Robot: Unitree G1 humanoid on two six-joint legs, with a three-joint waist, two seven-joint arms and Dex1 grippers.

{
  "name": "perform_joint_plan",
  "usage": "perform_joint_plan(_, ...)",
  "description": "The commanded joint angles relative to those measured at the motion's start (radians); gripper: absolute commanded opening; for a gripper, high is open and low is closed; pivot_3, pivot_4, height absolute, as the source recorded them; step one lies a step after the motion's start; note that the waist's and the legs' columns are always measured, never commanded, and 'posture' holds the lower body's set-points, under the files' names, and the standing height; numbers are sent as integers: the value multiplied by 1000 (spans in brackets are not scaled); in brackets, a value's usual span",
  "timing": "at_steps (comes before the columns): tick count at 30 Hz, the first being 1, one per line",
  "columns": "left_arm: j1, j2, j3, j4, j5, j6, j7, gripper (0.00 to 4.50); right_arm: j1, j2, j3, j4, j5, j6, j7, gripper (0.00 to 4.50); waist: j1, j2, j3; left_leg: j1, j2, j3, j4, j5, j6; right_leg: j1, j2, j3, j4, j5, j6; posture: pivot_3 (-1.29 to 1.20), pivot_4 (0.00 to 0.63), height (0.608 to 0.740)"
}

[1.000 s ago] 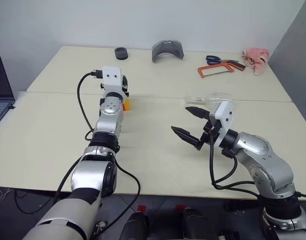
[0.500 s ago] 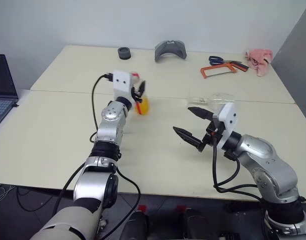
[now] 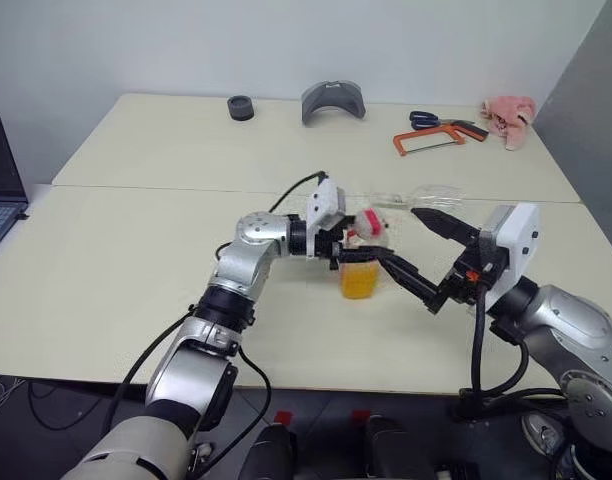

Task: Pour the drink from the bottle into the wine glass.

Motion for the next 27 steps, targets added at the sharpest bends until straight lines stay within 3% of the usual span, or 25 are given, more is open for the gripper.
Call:
perform_joint_plan(1, -44, -24, -13, -19, -10, -60, -61, 2166, -45, 10, 27, -35, -3, 26, -69, 4500, 0, 0, 0, 0, 0, 0, 0, 0, 1, 0, 0, 0, 0, 0, 0, 0, 150, 740)
perform_joint_plan(14, -29, -44, -13, 16, 30, -148, -66, 2166, -86, 4, 110, 51, -74, 8, -74, 4500, 0, 0, 0, 0, 0, -1, 1, -1, 2, 0, 0, 0, 0, 0, 0, 0, 150, 740)
perform_joint_plan(17, -25, -42, -9, 15, 33, -152, -57, 2166, -80, 7, 108, 62, -80, 0, -64, 3869, 0, 0, 0, 0, 0, -2, 0, -1, 2, 0, 0, 0, 0, 0, 0, 0, 150, 740)
perform_joint_plan(23, -19, -36, -9, 10, 34, -156, -45, 2166, -87, -5, 118, 88, -85, -35, 0, 1854, 0, 0, 0, 0, 0, -1, 1, -1, 3, 0, 0, 0, 0, 0, 0, 0, 150, 740)
perform_joint_plan(27, -19, -35, -9, 7, 31, -155, -48, 2166, -138, -118, 160, 167, -120, -129, 208, 1862, 0, 0, 0, 0, 0, -1, 1, -1, 3, 0, 0, 0, 0, 0, 0, 0, 150, 740)
